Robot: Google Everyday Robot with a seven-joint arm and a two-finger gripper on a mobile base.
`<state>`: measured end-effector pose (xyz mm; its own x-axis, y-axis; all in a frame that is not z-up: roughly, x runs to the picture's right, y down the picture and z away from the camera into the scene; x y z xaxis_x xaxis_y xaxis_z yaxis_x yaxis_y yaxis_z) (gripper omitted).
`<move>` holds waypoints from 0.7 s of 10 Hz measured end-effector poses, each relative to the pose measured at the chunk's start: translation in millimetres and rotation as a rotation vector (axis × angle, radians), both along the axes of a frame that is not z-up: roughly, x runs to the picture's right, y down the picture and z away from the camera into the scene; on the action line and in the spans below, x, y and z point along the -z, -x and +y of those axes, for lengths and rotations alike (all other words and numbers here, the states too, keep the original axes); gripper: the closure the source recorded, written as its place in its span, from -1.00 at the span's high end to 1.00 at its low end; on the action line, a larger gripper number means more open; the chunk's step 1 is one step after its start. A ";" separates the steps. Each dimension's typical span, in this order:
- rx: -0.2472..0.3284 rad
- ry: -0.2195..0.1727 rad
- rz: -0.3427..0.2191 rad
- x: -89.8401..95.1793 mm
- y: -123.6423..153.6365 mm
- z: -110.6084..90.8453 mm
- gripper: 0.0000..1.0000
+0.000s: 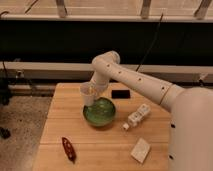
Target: Place the ceramic cup in the ceramic bowl
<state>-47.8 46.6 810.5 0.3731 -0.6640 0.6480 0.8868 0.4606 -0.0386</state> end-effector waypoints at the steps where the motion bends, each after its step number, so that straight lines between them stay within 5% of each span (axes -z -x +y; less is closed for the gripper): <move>1: -0.002 0.001 0.000 0.1 -1.1 0.8 -1.00; 7: -0.018 0.008 0.008 -1.4 -16.7 7.1 -1.00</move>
